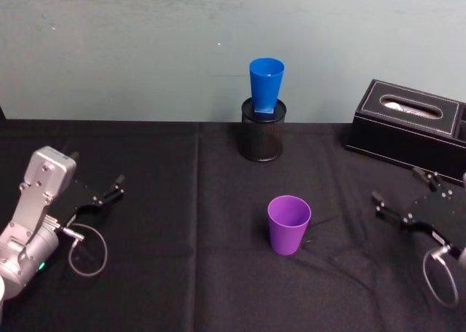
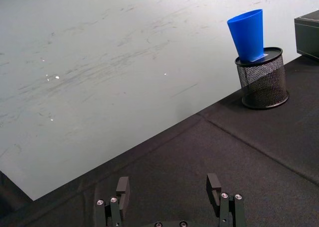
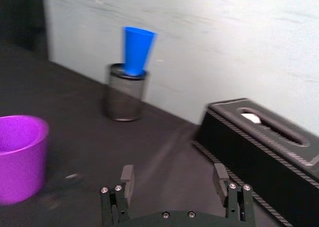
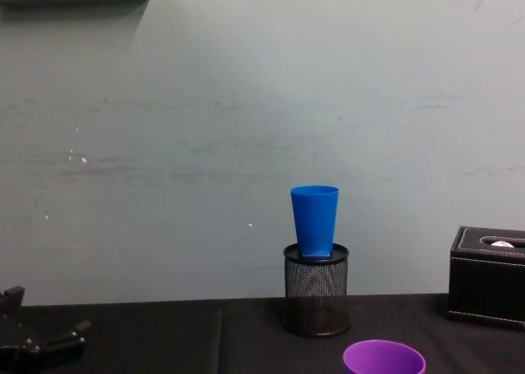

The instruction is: Pick up one cup with a gripper and tap it against the other cup.

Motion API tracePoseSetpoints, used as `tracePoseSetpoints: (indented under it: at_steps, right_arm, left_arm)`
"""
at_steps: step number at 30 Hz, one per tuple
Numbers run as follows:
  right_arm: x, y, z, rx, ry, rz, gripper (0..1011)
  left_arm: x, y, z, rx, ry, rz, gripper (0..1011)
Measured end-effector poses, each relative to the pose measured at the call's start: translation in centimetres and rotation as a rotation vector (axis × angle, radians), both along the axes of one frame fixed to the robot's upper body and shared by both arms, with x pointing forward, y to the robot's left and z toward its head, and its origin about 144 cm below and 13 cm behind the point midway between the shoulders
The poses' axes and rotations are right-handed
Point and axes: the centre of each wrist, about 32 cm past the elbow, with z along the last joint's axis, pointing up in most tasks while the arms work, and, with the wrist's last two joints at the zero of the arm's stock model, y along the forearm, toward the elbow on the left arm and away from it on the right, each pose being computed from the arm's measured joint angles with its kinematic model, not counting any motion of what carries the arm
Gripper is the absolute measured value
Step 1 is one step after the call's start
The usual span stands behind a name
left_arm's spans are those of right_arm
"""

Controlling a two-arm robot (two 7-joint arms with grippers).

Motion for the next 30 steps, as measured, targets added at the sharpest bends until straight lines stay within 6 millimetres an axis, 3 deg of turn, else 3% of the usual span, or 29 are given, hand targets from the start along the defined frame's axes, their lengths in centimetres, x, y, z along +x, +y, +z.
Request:
tracePoseSetpoints:
  at_steps: [5, 11, 17, 30]
  right_arm:
    - [-1.1, -2.5, -0.1, 0.032, 0.051, 0.190, 1003]
    - [-1.8, -3.3, -0.4, 0.038, 0.112, 0.371, 1003]
    - [-1.8, -2.0, -0.6, 0.063, 0.199, 0.460, 1003]
    - [-0.3, 1.6, 0.1, 0.120, 0.299, 0.454, 1003]
  left_arm:
    - [0.0, 0.0, 0.0, 0.000, 0.000, 0.000, 1011]
    - [0.0, 0.0, 0.0, 0.000, 0.000, 0.000, 1011]
    - [0.0, 0.0, 0.0, 0.000, 0.000, 0.000, 1012]
    - [0.0, 0.0, 0.0, 0.000, 0.000, 0.000, 1011]
